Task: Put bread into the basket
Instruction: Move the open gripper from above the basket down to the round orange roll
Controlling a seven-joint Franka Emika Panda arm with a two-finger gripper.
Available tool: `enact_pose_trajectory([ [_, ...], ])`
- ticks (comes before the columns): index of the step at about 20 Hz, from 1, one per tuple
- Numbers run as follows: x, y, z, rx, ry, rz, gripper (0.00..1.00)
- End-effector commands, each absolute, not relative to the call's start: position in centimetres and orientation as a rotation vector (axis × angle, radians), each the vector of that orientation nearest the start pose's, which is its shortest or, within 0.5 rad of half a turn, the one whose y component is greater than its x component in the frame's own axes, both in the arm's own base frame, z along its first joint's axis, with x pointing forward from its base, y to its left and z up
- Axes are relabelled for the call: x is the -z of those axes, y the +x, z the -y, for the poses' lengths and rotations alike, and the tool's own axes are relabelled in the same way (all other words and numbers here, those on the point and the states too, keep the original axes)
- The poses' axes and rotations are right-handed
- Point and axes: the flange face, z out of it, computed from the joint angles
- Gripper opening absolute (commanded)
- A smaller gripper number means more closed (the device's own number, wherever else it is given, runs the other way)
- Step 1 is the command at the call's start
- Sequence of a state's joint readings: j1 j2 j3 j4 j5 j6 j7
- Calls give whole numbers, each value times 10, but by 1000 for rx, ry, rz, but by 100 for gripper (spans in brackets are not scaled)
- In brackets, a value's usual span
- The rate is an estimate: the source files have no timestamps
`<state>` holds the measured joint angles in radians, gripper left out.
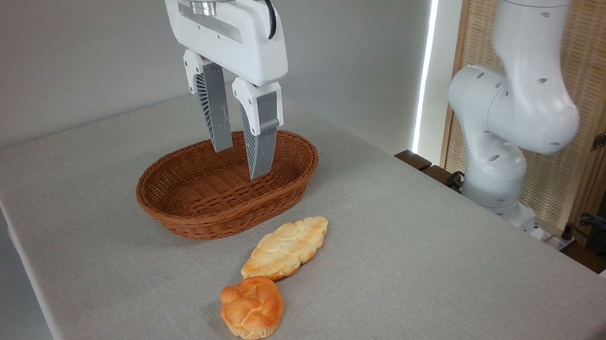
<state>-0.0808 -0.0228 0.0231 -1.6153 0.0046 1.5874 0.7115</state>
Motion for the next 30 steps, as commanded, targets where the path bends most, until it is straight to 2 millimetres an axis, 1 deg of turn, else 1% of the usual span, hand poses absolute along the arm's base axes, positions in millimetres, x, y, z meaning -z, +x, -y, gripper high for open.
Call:
enact_pose_trajectory([
  [1,-620,551,28,32,-2912,-1162,100],
  [4,-614,552,28,14,-2916,-1161,100],
  [8,-613,553,28,23,-2914,-1160,100],
  [9,-611,554,28,27,-2910,-1164,100],
  [10,-602,554,28,12,-2912,-1165,100],
  [12,-593,561,28,62,-2895,-1162,100],
  [15,-554,570,30,77,-2882,-1179,100],
  [16,-539,571,32,57,-2869,-1214,100],
  [17,-529,573,30,37,-2847,-1259,100],
  [18,-515,578,25,-1,-2806,-1327,100],
  [19,-495,584,19,-55,-2763,-1372,100],
  [20,-481,589,9,-101,-2755,-1368,100],
  [22,-474,591,3,-112,-2759,-1360,100],
  [23,-466,592,2,-132,-2764,-1361,100],
  [25,-439,598,-3,-184,-2774,-1362,100],
  [28,-415,608,-6,-163,-2763,-1374,100],
  [30,-404,612,-8,-154,-2760,-1380,100],
])
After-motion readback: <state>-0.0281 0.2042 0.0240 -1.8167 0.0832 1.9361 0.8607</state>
